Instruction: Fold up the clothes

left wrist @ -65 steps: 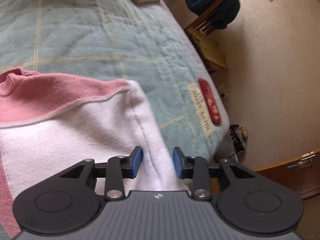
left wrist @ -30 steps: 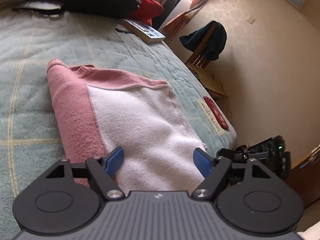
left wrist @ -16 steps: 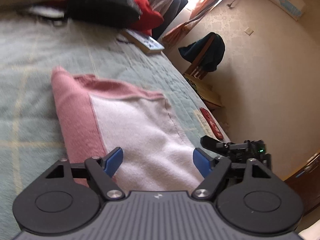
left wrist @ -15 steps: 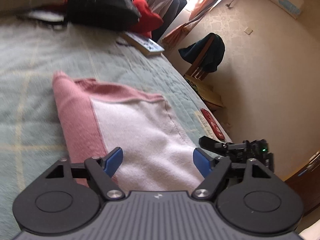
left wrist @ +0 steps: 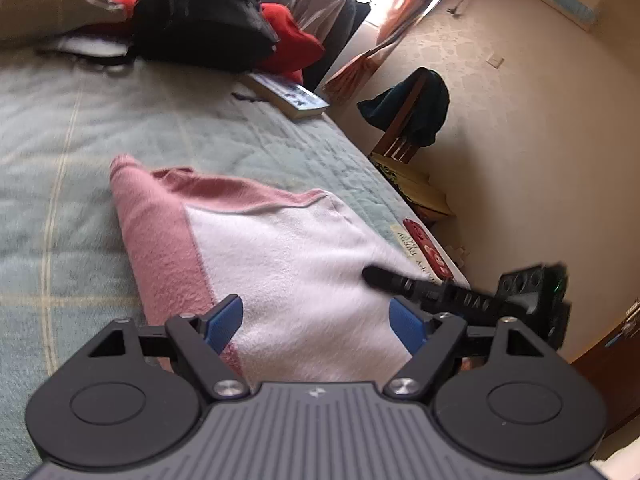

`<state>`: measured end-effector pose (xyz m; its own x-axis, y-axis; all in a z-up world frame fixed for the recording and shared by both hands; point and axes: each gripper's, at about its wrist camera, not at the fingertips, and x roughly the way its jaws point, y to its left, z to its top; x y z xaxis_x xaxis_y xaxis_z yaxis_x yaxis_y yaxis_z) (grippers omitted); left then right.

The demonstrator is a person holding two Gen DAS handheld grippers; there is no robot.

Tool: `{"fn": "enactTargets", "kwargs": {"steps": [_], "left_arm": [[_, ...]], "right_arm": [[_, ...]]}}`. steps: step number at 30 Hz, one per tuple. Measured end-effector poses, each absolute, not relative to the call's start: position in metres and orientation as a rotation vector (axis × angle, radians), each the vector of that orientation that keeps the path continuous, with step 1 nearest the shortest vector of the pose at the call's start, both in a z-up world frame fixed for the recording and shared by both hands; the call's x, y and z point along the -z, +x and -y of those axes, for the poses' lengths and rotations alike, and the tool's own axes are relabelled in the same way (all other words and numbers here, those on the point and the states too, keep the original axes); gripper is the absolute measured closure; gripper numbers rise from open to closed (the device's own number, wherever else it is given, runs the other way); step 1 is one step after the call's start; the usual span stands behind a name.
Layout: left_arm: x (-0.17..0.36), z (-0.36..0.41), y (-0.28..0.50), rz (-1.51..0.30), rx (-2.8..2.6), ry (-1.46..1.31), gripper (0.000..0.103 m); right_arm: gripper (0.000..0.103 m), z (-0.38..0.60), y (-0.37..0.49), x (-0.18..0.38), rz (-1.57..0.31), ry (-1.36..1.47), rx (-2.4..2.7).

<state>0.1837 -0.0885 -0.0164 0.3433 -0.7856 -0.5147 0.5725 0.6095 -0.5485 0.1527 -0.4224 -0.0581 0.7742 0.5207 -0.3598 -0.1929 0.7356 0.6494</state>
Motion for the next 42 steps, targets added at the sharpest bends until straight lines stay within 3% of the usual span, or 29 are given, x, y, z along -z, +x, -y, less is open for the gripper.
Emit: {"fn": "enactTargets", "kwargs": {"steps": [4, 12, 15, 19, 21, 28, 33, 38, 42], "left_arm": [[0.012, 0.094, 0.179, -0.816, 0.918, -0.250, 0.019], [0.026, 0.102, 0.186, -0.893, 0.885, -0.235, 0.019], [0.010, 0.100, 0.186, -0.849, 0.868, -0.185, 0.019], [-0.003, 0.101, 0.198, -0.817, 0.862, -0.175, 0.019], [-0.004, 0.106, 0.209, -0.818, 0.861, -0.181, 0.019], [0.032, 0.125, 0.232, -0.903, 0.834, -0.169, 0.019], [0.038, 0.136, 0.233, -0.926, 0.803, -0.080, 0.019], [0.018, 0.129, 0.212, -0.873, 0.753, -0.033, 0.019], [0.006, 0.099, 0.196, -0.839, 0.703, -0.081, 0.018]], "right_arm": [[0.074, 0.430, 0.154, 0.051, -0.567, 0.613, -0.385], [0.072, 0.440, 0.148, 0.093, -0.666, 0.707, -0.321], [0.061, 0.440, 0.133, 0.073, -0.641, 0.617, -0.274], [0.058, 0.428, 0.106, 0.032, -0.514, 0.419, -0.246], [0.050, 0.409, 0.102, 0.023, -0.473, 0.352, -0.306], [0.052, 0.352, 0.109, 0.069, -0.579, -0.030, -0.257], [0.055, 0.354, 0.096, 0.071, -0.570, -0.087, -0.257], [0.042, 0.330, 0.086, 0.048, -0.516, -0.145, -0.272], [0.039, 0.331, 0.102, 0.026, -0.489, -0.090, -0.284]]}}
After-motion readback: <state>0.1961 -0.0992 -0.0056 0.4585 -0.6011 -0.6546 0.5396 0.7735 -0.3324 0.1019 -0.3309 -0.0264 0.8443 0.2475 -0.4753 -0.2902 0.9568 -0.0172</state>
